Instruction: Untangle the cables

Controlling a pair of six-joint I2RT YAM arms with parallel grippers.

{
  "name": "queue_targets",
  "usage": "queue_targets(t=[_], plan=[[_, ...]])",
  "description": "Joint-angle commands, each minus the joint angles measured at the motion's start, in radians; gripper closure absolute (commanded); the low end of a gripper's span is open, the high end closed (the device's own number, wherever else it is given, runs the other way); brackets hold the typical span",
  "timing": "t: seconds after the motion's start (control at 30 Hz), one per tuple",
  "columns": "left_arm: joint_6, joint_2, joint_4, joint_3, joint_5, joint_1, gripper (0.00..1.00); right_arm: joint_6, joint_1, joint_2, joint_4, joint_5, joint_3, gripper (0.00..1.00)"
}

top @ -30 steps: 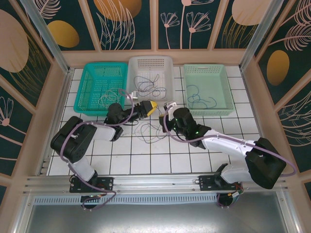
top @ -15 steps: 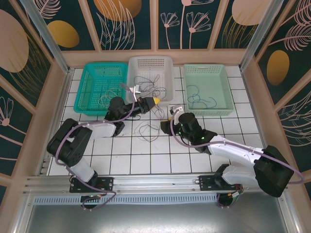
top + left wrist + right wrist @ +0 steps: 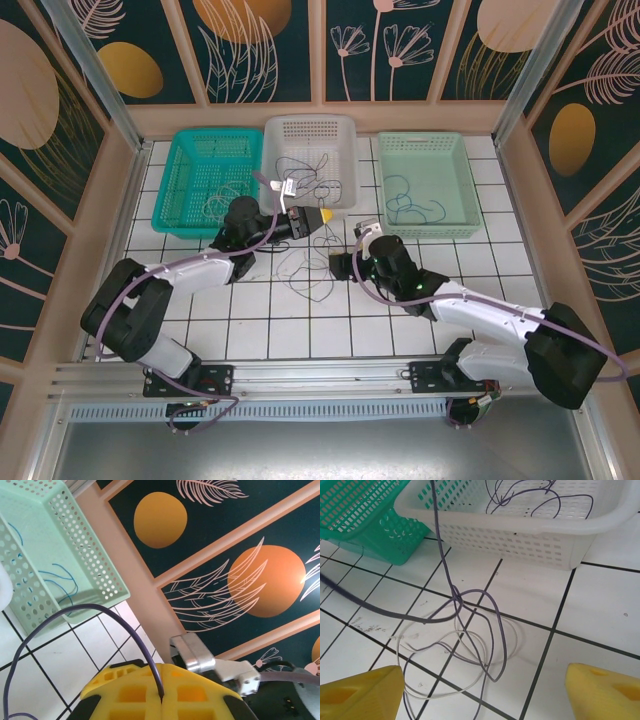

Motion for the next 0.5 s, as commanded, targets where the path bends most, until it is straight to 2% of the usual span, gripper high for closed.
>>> queue_targets(t=[0.0, 0.13, 0.23, 0.47], plan=[[0.027, -0.048, 0.009, 0.044, -0.015, -0.003, 1.00, -0.011, 0.006, 0.002, 0.064, 0.024, 0.008, 0.16], [-0.019, -0.043, 0.070, 0.058, 0.001, -0.004, 1.00, -0.014, 0.006, 0.019, 0.129, 0.024, -0.009, 0.16], [-0.068, -0.031, 0.123, 0.068, 0.018, -0.005, 1.00, 0.004, 0.007, 0.061, 0.152, 0.075, 0.016, 0.16], [-0.066, -0.041, 0.090, 0.056, 0.013, -0.016, 1.00, -0.024, 0.040, 0.078, 0.228, 0.130, 0.067, 0.13]])
